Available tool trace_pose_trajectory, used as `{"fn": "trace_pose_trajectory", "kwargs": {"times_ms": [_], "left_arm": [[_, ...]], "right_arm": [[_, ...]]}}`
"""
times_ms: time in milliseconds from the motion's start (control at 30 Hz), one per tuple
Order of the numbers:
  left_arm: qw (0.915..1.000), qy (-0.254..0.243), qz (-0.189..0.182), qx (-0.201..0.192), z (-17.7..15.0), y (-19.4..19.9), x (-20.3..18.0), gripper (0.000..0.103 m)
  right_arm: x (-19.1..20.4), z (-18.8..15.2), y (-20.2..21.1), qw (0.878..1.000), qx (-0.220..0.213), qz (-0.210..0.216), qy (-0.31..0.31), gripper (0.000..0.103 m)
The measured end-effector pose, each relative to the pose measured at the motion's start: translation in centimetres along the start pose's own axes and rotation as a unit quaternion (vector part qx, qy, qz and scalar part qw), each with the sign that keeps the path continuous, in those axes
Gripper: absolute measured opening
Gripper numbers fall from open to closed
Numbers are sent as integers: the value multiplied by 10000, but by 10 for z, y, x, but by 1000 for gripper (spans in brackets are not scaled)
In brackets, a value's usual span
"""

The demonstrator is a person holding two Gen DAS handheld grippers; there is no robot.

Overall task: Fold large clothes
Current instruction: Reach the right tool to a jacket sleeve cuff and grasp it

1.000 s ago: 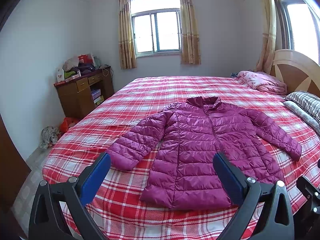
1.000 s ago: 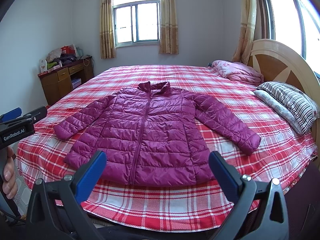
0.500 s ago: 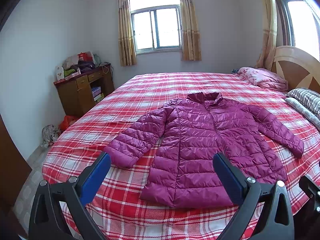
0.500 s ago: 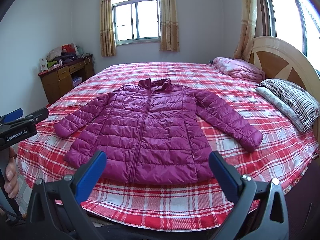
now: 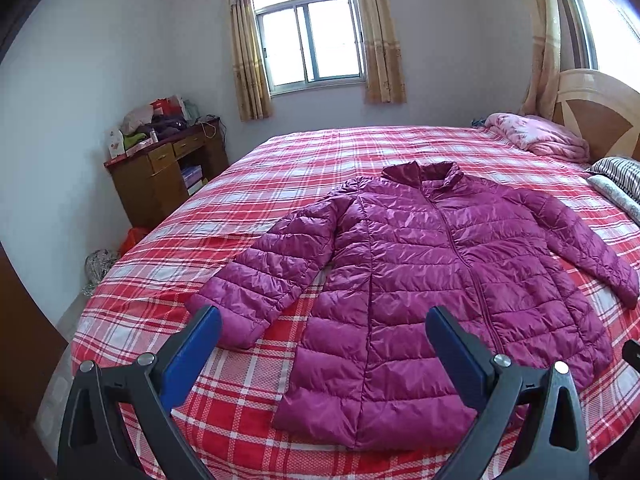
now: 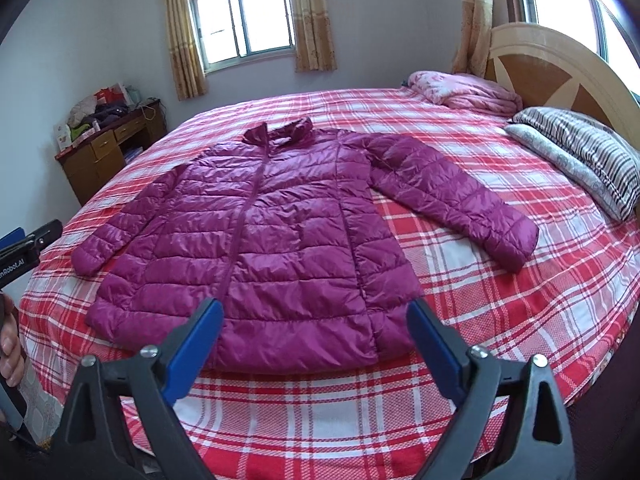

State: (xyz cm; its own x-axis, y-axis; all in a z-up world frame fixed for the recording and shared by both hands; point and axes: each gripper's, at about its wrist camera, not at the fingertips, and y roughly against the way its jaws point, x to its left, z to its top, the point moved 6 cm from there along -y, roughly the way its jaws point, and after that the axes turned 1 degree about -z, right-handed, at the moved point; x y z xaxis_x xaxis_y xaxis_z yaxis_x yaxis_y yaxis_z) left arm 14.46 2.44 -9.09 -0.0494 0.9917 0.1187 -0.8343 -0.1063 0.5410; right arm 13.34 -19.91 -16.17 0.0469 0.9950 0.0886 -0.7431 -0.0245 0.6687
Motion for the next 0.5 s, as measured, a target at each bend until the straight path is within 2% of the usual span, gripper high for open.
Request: {"fn": "trace_pose_trajectory", "kwargs": {"times_ms": [100, 267, 400, 500], "left_arm": [[9998, -75, 34, 194, 1, -33, -5, 102], [9991, -154, 125, 379, 8, -83, -12, 102], [9988, -171, 256, 382, 18, -117, -15, 102], [9978, -124, 371, 532, 18, -145, -14, 102]], "right_arm": [[-27, 1, -21, 9993, 175, -107, -317, 86], [-83, 9, -51, 9947, 324, -603, -768, 82], [-142, 21, -74, 9851, 422, -906, -1398, 82], [-186, 30, -86, 9740, 429, -1214, -1862, 82]]}}
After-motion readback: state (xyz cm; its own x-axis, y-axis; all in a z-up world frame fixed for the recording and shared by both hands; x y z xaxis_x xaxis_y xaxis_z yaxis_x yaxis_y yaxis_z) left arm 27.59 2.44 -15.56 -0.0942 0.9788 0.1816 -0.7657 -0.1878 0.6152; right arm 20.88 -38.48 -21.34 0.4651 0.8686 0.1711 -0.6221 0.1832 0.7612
